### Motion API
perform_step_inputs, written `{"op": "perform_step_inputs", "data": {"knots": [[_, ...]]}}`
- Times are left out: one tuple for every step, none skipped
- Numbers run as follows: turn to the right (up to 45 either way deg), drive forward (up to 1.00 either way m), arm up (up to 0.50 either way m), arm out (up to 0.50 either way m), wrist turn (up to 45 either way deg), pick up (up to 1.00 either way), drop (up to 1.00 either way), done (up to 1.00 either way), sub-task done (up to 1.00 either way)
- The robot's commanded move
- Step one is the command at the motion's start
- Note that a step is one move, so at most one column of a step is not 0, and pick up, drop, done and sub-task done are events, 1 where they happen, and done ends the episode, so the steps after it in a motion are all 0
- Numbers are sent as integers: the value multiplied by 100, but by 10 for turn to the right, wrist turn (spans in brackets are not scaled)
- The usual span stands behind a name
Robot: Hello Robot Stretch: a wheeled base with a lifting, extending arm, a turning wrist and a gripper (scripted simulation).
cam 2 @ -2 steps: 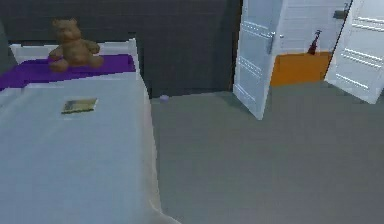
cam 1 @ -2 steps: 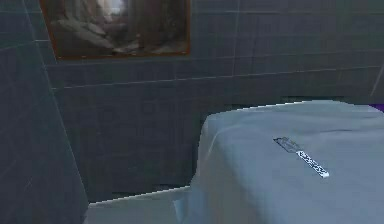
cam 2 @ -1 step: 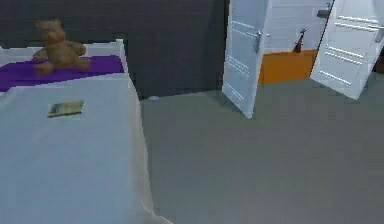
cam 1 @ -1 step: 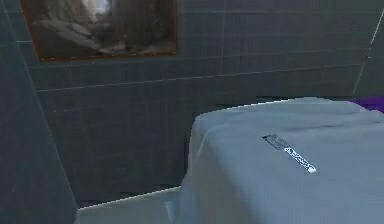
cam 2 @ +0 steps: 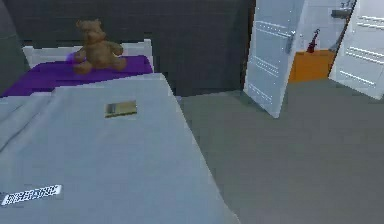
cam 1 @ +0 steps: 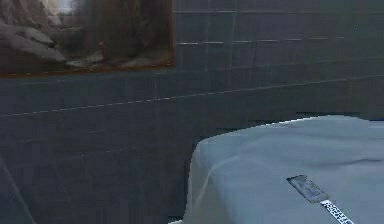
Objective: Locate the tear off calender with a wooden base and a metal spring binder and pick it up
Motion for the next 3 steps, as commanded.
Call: {"op": "perform_step_inputs", "data": {"knots": [[-450, 0, 0, 0, 0, 0, 0, 0, 0], [0, 0, 50, 0, 0, 0, 0, 0, 0], [0, 0, 36, 0, 0, 0, 0, 0, 0]]}}
